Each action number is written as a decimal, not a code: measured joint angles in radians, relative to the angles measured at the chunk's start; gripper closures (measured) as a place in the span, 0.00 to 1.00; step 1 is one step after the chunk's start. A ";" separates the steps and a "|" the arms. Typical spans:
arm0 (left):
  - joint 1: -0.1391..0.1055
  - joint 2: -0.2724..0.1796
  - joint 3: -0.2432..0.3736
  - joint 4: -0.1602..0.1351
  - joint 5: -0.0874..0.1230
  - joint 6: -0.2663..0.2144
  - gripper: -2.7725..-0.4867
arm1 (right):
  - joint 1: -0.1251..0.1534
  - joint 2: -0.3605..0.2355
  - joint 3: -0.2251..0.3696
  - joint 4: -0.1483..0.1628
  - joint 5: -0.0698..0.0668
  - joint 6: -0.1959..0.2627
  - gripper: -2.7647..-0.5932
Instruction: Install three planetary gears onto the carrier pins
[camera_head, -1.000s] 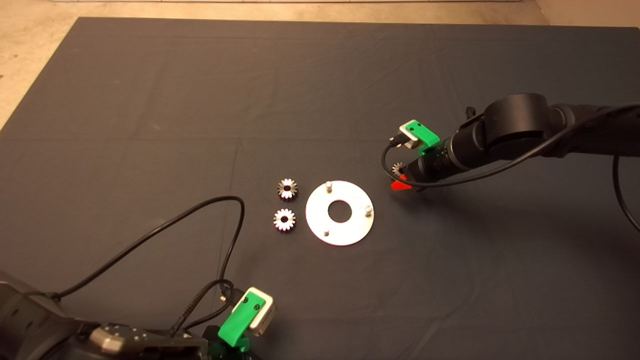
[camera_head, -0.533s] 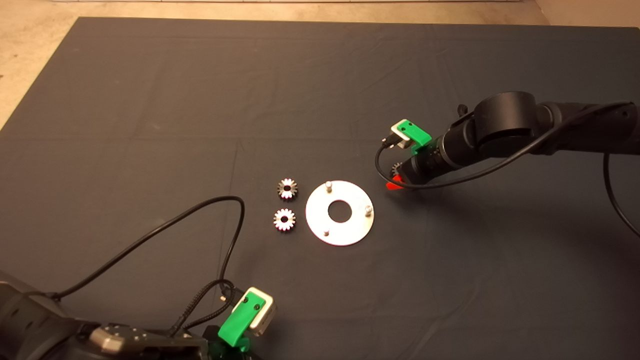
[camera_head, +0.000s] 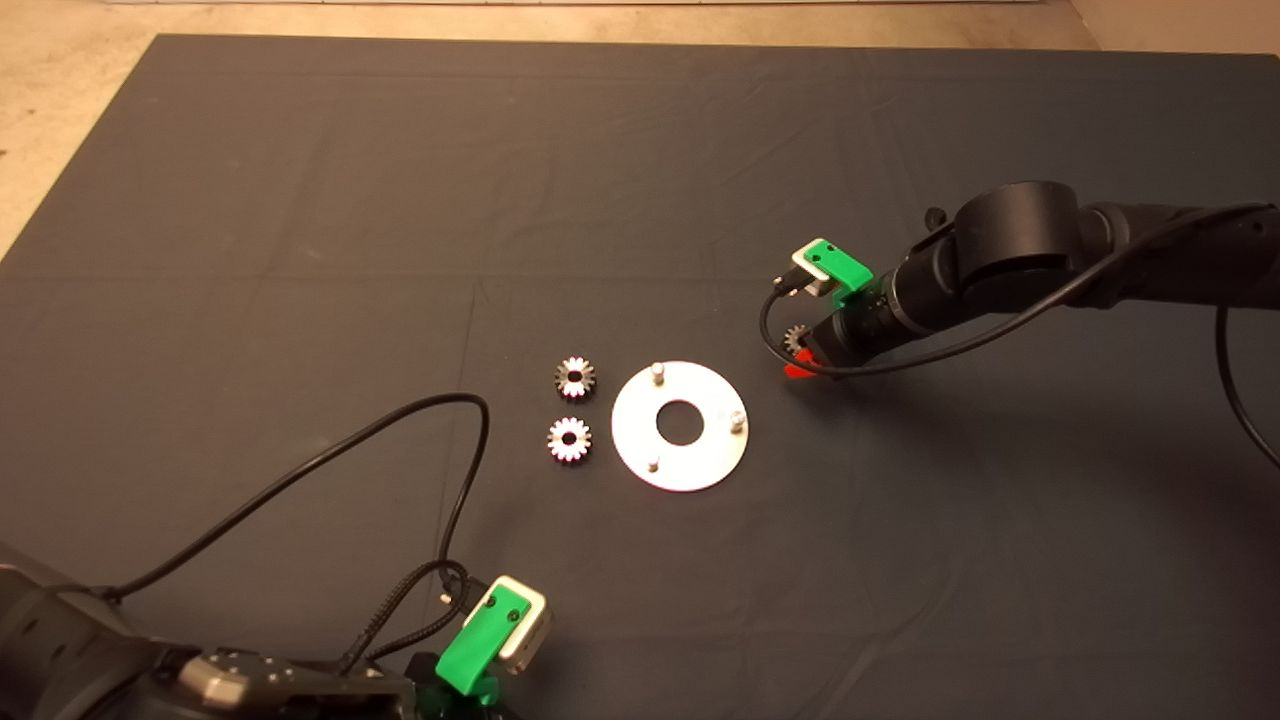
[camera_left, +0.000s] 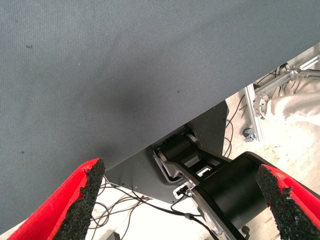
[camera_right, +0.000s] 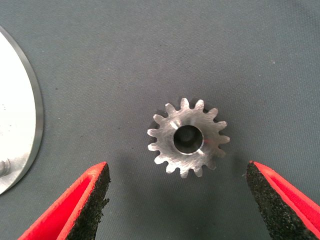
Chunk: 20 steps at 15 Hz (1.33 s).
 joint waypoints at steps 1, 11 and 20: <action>0.000 -0.003 0.000 0.000 0.000 0.000 0.26 | 0.000 0.000 0.000 0.000 0.000 0.000 0.34; 0.001 -0.016 0.000 0.000 0.000 0.000 0.26 | -0.031 -0.009 0.000 -0.025 0.006 0.000 0.34; 0.005 -0.017 0.000 0.001 0.000 0.000 0.26 | -0.038 -0.017 -0.028 -0.035 0.009 0.000 0.34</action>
